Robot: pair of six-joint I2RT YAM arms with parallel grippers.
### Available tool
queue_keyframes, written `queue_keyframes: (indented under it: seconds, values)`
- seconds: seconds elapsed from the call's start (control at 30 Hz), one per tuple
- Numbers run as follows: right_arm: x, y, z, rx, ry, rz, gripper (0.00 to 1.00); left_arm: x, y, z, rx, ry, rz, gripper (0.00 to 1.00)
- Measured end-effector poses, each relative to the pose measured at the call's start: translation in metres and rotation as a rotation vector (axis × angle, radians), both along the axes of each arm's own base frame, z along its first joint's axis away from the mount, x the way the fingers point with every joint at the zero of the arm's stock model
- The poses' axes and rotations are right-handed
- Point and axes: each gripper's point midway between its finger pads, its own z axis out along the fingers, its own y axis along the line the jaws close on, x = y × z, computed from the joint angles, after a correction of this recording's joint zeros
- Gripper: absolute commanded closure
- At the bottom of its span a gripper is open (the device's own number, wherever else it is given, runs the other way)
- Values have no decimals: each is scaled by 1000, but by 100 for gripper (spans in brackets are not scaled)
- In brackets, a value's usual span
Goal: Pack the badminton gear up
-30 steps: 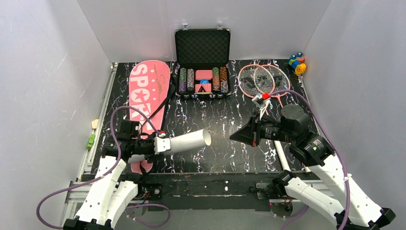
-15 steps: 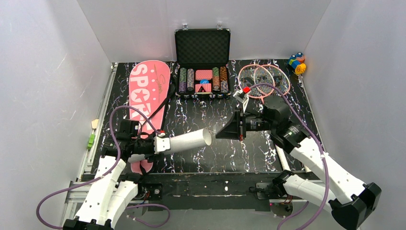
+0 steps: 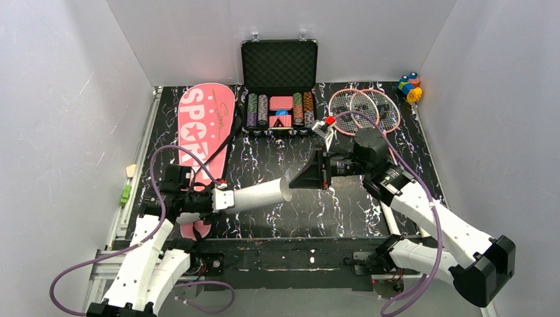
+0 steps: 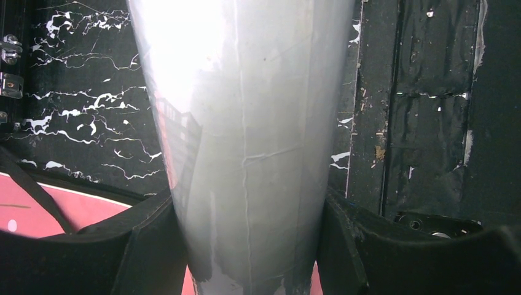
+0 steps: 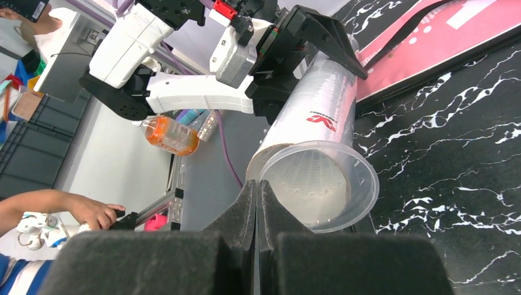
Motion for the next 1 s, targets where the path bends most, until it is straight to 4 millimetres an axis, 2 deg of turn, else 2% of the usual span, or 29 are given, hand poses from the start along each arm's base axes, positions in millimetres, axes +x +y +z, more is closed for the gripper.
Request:
queue_keyframes:
  seconds: [0.43,1.0]
  values:
    - [-10,7,-14,-8,38,37,99,1,0,1,-1,-2,0,53]
    - [-20,12,-8,30,21,78,99,1,0,1,0,0,1,53]
